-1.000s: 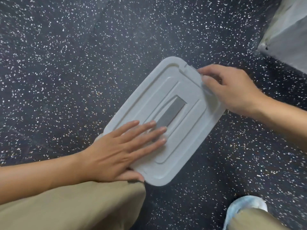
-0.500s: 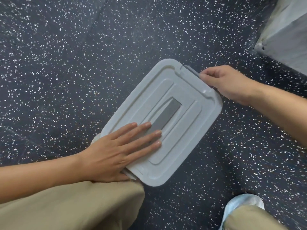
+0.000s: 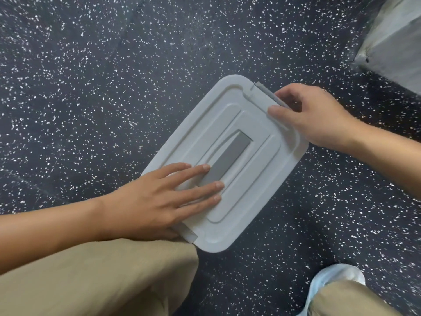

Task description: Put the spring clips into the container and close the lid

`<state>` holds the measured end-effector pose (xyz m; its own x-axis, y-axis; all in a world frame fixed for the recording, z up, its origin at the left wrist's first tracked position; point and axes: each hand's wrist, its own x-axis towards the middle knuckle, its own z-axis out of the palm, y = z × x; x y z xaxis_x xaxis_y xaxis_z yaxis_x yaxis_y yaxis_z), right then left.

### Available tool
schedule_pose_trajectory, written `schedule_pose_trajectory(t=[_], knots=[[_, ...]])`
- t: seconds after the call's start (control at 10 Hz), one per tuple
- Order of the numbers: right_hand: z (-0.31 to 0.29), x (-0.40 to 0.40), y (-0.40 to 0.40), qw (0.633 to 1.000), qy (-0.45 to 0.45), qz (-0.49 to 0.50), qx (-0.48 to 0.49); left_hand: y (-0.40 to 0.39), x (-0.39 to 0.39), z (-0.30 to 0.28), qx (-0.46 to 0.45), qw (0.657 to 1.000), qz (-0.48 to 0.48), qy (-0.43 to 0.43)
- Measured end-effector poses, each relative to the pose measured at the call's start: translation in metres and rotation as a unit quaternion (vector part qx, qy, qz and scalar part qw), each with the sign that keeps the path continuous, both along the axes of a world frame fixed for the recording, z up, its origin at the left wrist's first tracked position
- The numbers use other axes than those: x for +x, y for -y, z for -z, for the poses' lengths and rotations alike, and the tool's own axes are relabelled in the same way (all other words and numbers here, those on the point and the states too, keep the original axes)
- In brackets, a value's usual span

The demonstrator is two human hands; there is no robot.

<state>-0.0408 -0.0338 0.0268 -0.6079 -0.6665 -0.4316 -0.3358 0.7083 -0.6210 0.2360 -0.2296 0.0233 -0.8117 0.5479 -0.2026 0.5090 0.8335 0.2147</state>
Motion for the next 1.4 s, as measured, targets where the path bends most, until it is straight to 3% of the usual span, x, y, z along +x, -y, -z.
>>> schedule_pose_trajectory(t=[0.2, 0.5, 0.7, 1.1, 1.3, 1.4], knots=[[0.001, 0.016, 0.001, 0.993, -0.107, -0.04, 0.006, -0.002, -0.002, -0.006, -0.01, 1.0, 0.013, -0.009], [0.002, 0.005, -0.001, 0.991, -0.132, -0.032, -0.017, -0.034, -0.026, -0.009, 0.012, 0.999, -0.032, 0.007], [0.007, -0.004, -0.005, 0.992, -0.115, -0.028, -0.051, -0.038, -0.047, -0.02, 0.06, 0.996, -0.062, 0.01], [0.04, -0.022, -0.018, 0.976, 0.04, 0.156, -0.147, -0.06, -0.129, -0.008, 0.109, 0.979, -0.172, -0.015], [0.034, -0.013, -0.039, 0.977, 0.069, 0.15, -0.134, -0.068, -0.132, -0.017, 0.081, 0.981, -0.173, 0.033], [0.029, -0.01, -0.049, 0.987, 0.044, 0.131, -0.087, -0.071, -0.123, -0.027, 0.115, 0.97, -0.209, 0.037]])
